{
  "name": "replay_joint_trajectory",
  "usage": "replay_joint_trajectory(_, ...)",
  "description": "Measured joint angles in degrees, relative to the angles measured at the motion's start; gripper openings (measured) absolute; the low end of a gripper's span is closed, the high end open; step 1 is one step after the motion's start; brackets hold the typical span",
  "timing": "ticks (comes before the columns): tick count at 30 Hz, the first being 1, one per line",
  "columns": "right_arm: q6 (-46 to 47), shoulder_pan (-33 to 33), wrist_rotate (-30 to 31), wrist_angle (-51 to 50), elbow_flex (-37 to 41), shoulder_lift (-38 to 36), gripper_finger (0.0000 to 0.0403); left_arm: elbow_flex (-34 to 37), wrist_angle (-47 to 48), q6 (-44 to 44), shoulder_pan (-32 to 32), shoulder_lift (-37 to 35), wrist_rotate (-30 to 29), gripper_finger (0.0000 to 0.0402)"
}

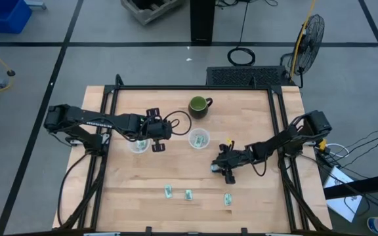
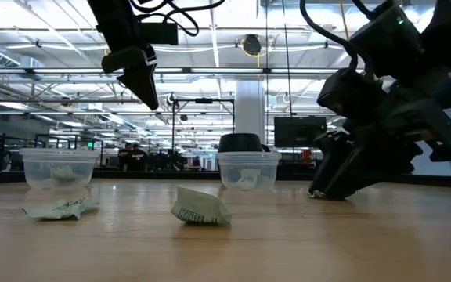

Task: Pick and place Stevia / Truvia into bins
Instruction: Put the green truvia packet into the right transparent container

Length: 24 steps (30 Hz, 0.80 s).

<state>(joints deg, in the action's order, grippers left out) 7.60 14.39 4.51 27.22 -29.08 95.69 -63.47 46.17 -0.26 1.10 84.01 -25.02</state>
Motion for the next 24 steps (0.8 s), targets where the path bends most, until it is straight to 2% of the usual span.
replay_joint_trajectory(7,-0.76,-0.02,1.19,-0.2,-0.04,0.58,0.0179,-0.01,0.0,-0.16,-0.01,0.0,0.0,0.009)
replay_joint_trajectory(11,0.51,-0.02,1.25,-0.14,-0.02,0.6,0.0173,-0.01,-0.01,-0.12,-0.02,0.0,0.0,0.009)
replay_joint_trajectory(24,0.43,-0.17,1.52,1.33,0.11,0.44,0.0074,-0.01,-0.02,-0.18,-0.01,0.0,0.0,0.009)
